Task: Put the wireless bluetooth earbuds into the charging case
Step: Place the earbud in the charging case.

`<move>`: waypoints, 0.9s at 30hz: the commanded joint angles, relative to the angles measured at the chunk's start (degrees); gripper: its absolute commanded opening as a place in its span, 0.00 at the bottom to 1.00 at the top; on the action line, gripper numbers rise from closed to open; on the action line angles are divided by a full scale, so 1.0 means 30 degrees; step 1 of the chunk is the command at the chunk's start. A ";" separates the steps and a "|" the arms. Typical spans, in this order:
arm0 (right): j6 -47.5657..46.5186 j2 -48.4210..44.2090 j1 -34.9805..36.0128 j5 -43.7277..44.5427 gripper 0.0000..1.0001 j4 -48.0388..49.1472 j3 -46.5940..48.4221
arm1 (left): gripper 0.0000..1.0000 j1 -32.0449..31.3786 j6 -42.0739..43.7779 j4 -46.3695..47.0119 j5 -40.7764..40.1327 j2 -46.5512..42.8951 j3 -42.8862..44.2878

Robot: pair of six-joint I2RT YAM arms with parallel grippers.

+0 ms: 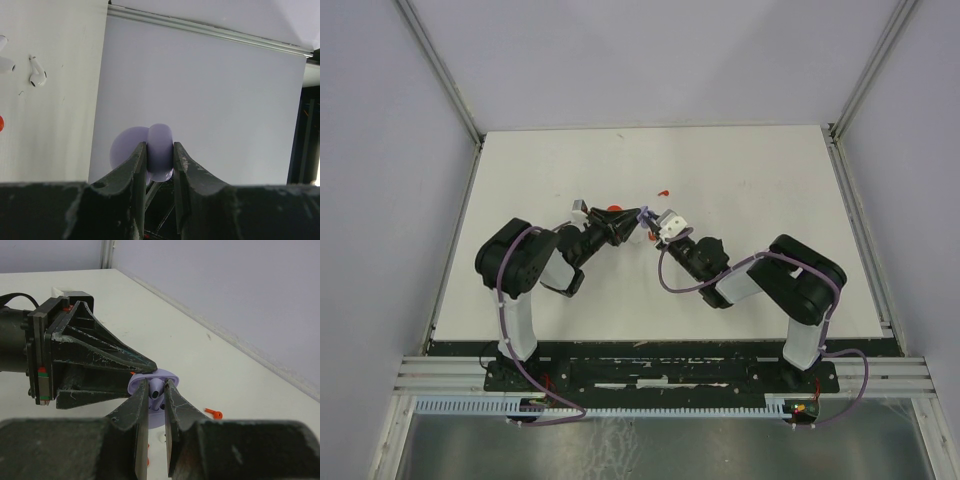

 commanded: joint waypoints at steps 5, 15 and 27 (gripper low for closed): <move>-0.0404 0.0388 0.0165 0.0565 0.03 0.0318 -0.0199 | 0.03 0.0025 -0.1710 0.3134 -0.0616 0.0500 0.0300; -0.0562 0.0497 0.0266 0.0668 0.06 0.0309 -0.0184 | 0.03 0.0051 -0.2257 0.3738 -0.0817 0.0928 0.0415; -0.0448 0.0483 0.0384 0.0814 0.22 0.0309 -0.0126 | 0.03 0.0034 -0.2213 0.3732 -0.0807 0.0949 0.0487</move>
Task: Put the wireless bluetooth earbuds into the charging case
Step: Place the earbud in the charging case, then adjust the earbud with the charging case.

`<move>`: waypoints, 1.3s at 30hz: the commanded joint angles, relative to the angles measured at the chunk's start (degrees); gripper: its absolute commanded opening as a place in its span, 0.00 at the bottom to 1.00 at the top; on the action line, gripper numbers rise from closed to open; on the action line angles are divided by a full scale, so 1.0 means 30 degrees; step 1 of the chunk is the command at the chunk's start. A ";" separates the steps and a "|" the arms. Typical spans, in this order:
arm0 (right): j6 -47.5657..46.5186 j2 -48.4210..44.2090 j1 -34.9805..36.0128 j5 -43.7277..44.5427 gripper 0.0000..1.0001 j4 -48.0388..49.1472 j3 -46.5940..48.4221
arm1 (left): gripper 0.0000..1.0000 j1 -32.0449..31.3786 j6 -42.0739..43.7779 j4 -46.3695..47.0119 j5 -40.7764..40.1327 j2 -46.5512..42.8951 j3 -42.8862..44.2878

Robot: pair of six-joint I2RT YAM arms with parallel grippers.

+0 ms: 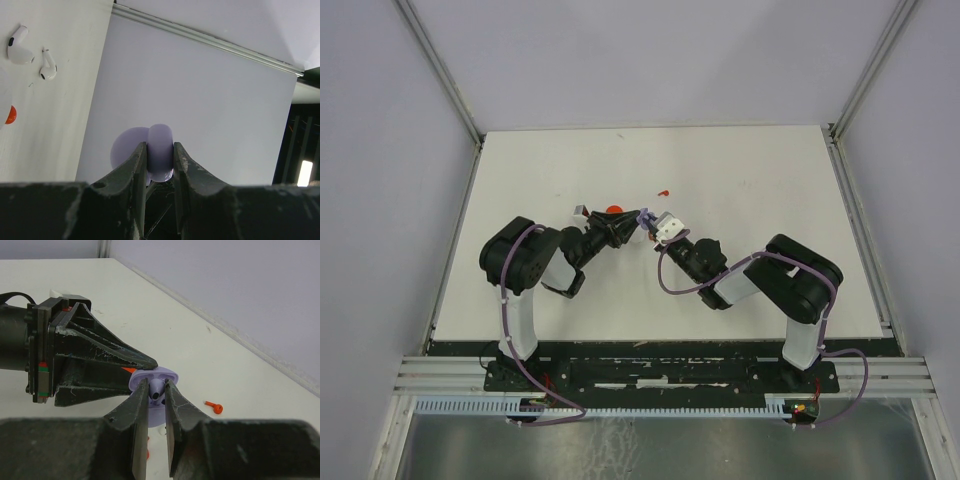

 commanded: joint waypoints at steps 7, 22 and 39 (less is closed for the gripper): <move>0.0123 0.0082 0.0152 0.0348 0.31 0.0455 -0.0079 | 0.03 0.0038 -0.0435 0.3697 -0.0642 0.0127 0.0509; 0.0187 0.0110 0.0188 0.0176 0.48 0.0470 0.0007 | 0.03 0.0045 -0.0363 0.3691 -0.0609 0.0200 0.0510; 0.2214 -0.3860 0.0188 0.2328 0.76 0.0193 0.0249 | 0.03 0.0107 0.0241 0.3699 -0.0578 0.0220 0.0362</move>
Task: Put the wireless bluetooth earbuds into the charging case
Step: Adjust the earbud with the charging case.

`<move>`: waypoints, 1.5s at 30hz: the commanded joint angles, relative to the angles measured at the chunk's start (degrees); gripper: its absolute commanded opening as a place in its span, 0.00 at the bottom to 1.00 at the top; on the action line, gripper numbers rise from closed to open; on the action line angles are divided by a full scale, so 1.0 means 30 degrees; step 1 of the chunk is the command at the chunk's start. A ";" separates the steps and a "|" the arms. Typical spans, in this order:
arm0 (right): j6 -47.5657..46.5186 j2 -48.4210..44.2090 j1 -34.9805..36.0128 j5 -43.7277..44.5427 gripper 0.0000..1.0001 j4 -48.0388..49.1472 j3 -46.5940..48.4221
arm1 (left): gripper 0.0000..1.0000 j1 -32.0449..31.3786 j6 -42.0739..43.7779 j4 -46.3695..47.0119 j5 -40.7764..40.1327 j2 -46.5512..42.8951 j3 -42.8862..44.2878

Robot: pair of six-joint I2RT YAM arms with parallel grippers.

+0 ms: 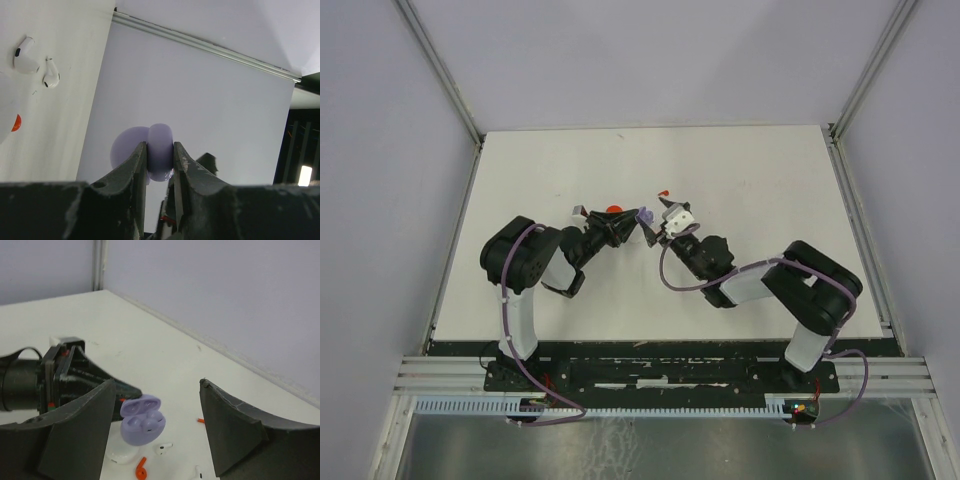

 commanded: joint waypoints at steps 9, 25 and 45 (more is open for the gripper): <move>0.5040 -0.6816 0.0068 1.1906 0.91 -2.1395 0.5780 | 0.03 0.0214 0.1288 0.2891 0.0296 -0.0603 0.0295; 0.7949 -0.4117 -0.2170 0.5070 1.00 -3.1222 1.0657 | 0.03 0.0210 0.3631 0.0942 0.2309 -0.1774 0.1219; 0.9212 -0.3797 -0.4701 -0.0545 1.00 -3.0951 1.0350 | 0.03 0.0117 0.7652 -0.4226 0.3571 -0.2414 0.3034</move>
